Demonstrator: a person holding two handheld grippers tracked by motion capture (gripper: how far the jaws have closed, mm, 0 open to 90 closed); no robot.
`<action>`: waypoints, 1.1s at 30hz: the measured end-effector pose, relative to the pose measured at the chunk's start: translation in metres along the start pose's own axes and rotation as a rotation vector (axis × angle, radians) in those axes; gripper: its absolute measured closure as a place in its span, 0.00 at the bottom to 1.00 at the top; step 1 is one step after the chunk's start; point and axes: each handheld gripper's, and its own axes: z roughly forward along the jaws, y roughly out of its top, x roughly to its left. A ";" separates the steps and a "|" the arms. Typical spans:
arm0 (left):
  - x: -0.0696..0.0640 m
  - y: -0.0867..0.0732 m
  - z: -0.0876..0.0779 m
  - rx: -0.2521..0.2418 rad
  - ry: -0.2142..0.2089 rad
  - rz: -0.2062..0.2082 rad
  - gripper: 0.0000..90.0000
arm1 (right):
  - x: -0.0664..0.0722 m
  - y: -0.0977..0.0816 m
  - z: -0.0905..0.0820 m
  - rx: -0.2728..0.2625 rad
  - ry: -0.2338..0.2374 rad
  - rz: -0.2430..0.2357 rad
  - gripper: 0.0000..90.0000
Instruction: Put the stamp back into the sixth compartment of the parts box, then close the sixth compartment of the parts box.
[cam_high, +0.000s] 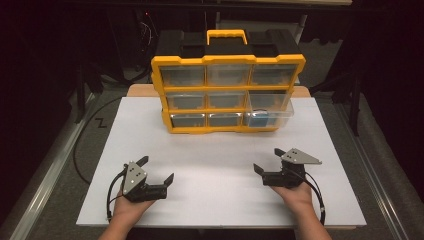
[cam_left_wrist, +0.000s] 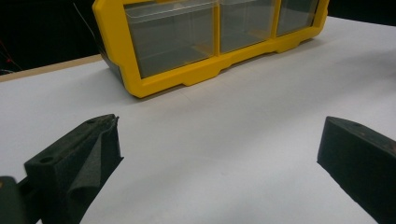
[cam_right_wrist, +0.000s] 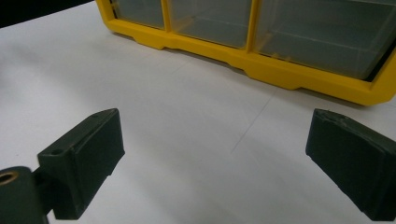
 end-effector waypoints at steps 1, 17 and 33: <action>0.000 0.000 -0.001 -0.001 -0.001 0.005 0.00 | 0.000 0.000 0.000 -0.004 -0.004 -0.004 0.07; -0.002 0.001 0.001 -0.010 -0.021 0.014 0.00 | 0.001 0.008 -0.023 -0.135 -0.085 -0.053 0.87; -0.001 0.004 -0.002 -0.022 -0.015 0.022 0.00 | 0.003 0.014 -0.027 -0.196 -0.116 -0.021 1.00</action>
